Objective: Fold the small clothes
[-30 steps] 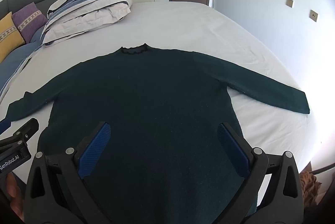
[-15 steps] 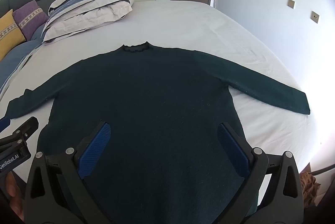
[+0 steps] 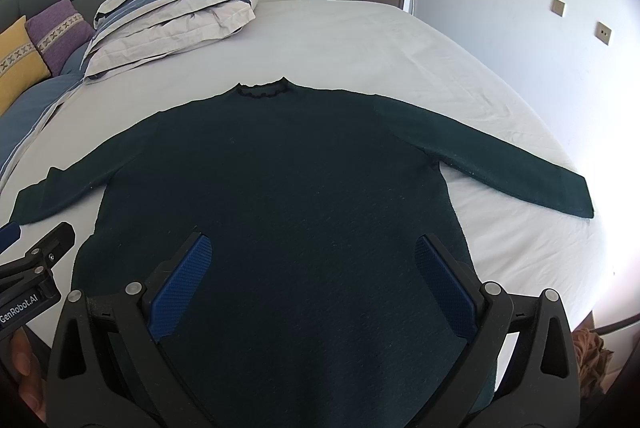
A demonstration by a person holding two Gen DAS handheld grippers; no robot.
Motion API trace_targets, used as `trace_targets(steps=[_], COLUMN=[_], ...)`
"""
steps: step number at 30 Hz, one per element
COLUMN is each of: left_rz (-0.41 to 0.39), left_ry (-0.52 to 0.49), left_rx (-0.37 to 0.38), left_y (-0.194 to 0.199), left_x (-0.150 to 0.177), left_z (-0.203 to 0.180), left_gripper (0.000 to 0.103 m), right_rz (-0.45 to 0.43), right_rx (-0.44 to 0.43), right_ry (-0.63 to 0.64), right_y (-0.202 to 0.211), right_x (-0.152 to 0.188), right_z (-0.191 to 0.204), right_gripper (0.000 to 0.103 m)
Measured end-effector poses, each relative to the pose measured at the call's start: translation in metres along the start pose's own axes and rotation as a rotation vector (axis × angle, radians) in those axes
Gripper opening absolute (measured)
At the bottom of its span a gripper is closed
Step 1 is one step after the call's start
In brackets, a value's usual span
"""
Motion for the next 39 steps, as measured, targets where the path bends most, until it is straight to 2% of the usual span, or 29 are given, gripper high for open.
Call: trace_targets(steps=[39], left_rz=[0.005], left_ry=[0.004], left_rx=[-0.004], left_y=[-0.0012], left_x=[0.0073], left_z=[0.0015], left_gripper=[0.103], right_rz=[0.004], right_rx=[-0.004], right_ry=[0.004], right_y=[0.0002], right_x=[0.0032], right_z=[0.0026], right_gripper=[0.103])
Point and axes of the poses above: each gripper's, at about its wrist camera, not at the fingertips, and y roughly against the way its jaws point, z to its left, x to its underside, the point moved 6 cm from there along -y, roughly the way its jaws point, and after that the axes turned 2 degrees about -z, right-handed, at the moved point
